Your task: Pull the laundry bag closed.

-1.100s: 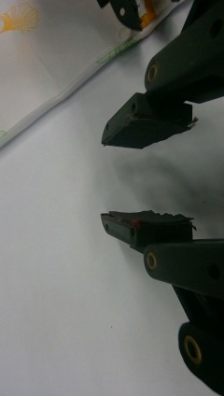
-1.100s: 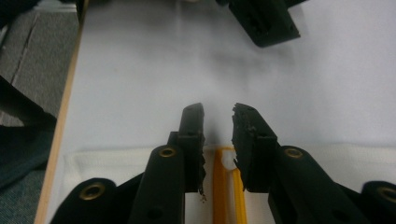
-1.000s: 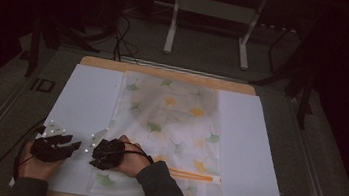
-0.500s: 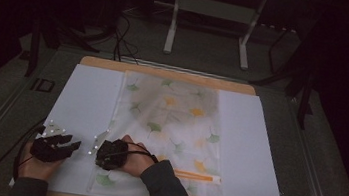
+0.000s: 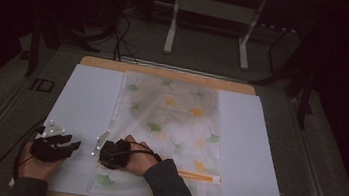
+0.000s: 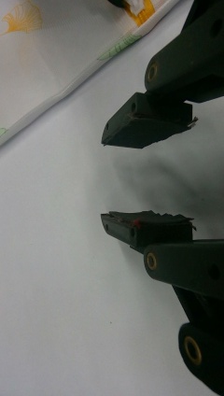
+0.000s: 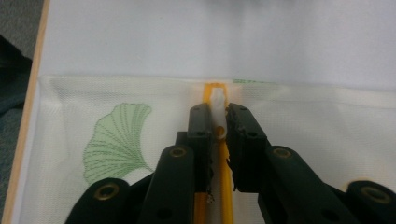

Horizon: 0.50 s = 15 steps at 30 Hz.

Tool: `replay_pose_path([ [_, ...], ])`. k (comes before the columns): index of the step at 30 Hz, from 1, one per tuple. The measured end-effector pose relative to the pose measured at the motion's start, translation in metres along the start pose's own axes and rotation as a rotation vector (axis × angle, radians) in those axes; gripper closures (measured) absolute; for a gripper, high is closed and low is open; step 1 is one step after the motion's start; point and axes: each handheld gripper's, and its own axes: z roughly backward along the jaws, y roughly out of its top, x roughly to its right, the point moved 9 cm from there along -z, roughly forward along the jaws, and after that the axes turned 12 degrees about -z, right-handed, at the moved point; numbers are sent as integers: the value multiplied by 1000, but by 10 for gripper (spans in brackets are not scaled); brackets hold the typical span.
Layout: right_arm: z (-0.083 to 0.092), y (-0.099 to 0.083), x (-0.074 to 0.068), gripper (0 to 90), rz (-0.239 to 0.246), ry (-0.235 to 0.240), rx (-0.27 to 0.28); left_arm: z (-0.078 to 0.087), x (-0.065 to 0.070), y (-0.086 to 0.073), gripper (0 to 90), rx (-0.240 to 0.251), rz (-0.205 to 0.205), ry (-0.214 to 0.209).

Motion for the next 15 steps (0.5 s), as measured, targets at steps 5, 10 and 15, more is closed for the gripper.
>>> replay_pose_path([
  [5, -1, 2, 0, 790, 2, -8, -44, 0, 0, 0, 561, -2, -3, -2],
  [10, -1, 3, -1, 814, -2, -1, -74, 0, 0, 0, 561, -4, -3, -3],
  [15, -1, 5, -3, 836, 10, -14, -114, 0, 0, 0, 560, -2, -1, -2],
])
